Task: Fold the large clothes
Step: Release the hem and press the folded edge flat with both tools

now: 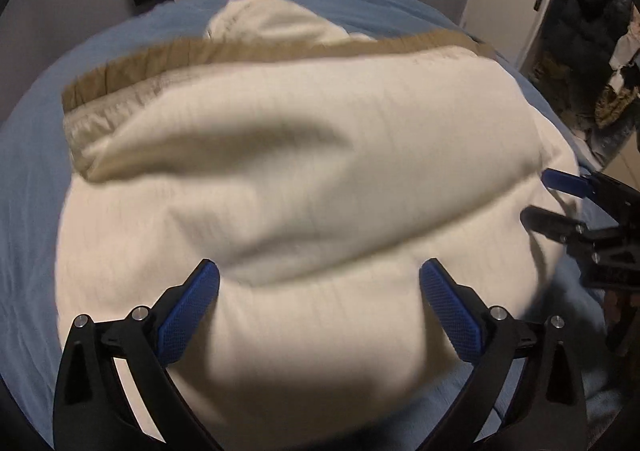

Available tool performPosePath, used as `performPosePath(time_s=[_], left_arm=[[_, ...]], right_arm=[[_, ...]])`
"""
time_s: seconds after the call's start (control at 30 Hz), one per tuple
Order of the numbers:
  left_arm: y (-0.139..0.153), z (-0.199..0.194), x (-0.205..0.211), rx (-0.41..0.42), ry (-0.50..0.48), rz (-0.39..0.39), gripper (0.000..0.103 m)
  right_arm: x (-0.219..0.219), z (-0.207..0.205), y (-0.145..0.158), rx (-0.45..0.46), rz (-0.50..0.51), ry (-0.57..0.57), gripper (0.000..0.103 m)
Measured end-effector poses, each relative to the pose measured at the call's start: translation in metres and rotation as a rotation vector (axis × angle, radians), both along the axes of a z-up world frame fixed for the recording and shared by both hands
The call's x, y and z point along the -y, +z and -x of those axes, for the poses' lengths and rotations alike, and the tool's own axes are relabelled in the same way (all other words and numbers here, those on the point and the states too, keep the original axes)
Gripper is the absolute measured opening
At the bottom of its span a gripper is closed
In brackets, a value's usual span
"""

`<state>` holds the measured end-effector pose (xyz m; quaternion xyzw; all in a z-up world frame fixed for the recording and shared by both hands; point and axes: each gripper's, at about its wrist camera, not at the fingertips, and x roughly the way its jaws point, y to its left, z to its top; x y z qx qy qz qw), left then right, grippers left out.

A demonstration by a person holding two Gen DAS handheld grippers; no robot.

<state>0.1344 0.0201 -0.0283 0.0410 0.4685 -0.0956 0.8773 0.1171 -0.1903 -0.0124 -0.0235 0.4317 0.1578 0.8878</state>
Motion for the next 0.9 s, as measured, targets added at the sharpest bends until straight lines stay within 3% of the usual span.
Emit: performPosePath(time_s=[0.43,0.63,0.73,0.8,0.9], left_arm=[[0.010,-0.079,-0.031,0.003,0.084,0.005,0.097],[0.017,-0.096,-0.059,0.018,0.168,0.016,0.097],[0.013,-0.102,-0.082,-0.020,0.228,0.062,0.097],[0.002,-0.108,-0.094,-0.071,0.230,0.102,0.098],[-0.008,-0.110,-0.097,-0.083,0.207,0.113,0.098]], right_arm=[[-0.032,-0.093,0.008,0.037,0.039,-0.048,0.086],[-0.027,-0.122,0.005,-0.026,-0.003,-0.075,0.086],[-0.027,-0.128,-0.004,-0.064,-0.004,-0.067,0.087],[-0.028,-0.127,-0.012,-0.068,0.009,-0.052,0.088],[-0.026,-0.127,-0.025,-0.077,-0.007,-0.043,0.089]])
